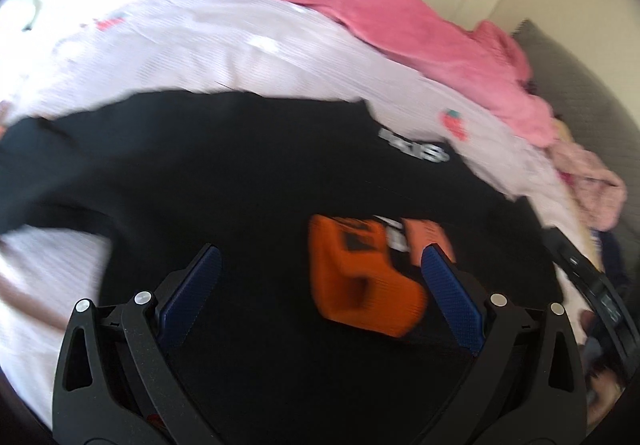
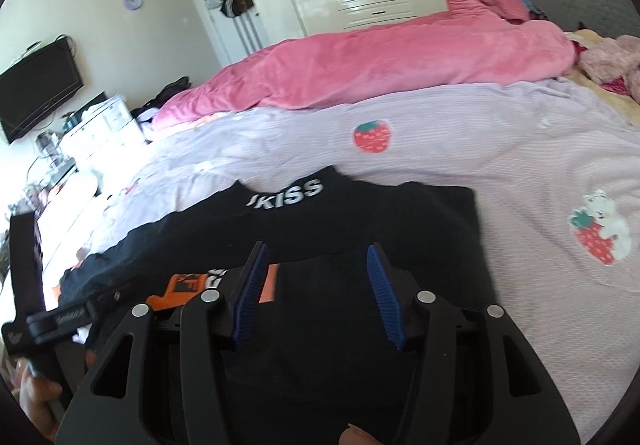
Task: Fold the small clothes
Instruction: 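Lift the sleeve with the right gripper and carry it across the body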
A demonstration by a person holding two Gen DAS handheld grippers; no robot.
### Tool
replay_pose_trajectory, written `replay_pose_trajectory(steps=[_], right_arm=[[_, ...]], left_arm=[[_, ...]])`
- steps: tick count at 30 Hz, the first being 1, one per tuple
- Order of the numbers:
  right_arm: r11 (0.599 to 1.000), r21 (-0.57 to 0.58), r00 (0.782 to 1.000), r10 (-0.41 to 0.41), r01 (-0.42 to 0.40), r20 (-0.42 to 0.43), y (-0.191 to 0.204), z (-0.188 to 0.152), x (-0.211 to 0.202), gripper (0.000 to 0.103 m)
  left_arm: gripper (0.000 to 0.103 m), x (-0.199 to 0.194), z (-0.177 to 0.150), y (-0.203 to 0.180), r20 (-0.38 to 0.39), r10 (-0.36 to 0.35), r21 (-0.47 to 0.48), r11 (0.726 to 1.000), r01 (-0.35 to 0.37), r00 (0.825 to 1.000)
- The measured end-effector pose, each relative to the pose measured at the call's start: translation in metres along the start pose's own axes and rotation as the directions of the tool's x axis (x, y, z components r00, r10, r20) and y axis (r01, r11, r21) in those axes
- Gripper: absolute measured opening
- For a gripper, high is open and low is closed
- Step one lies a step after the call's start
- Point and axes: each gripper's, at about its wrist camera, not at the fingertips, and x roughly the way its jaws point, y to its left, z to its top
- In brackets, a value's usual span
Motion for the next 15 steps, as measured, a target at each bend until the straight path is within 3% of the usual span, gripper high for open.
replay_pose_trajectory(steps=[1,9,10,13,15], right_arm=[[1.000,0.008,1.000,-0.002,0.002,0.005,-0.004,0.000,-0.002,0.052],[1.000,0.014,0.999,-0.027,0.026,0.042,-0.016,0.004,-0.013,0.052],[0.999,0.015,0.999,-0.029,0.028,0.045,-0.018,0.005,-0.013,0.052],[0.999,0.013,0.998,-0.041,0.041,0.055,-0.021,0.005,-0.017,0.052],[0.999,0.009,0.997,-0.054,0.053,0.063,-0.025,0.005,-0.019,0.052]], left_arm=[[0.094,0.003,-0.003,-0.004,-0.002,-0.020,-0.001,1.000,0.020,1.000],[0.094,0.030,-0.014,-0.024,-0.070,0.033,0.019,0.999,-0.032,0.997],[0.090,0.030,-0.015,-0.027,-0.062,0.042,0.024,0.999,-0.040,0.997],[0.047,0.035,-0.015,-0.031,-0.075,0.004,0.026,1.000,-0.002,0.997],[0.032,0.036,-0.014,-0.031,-0.070,-0.010,0.023,1.000,0.011,0.998]])
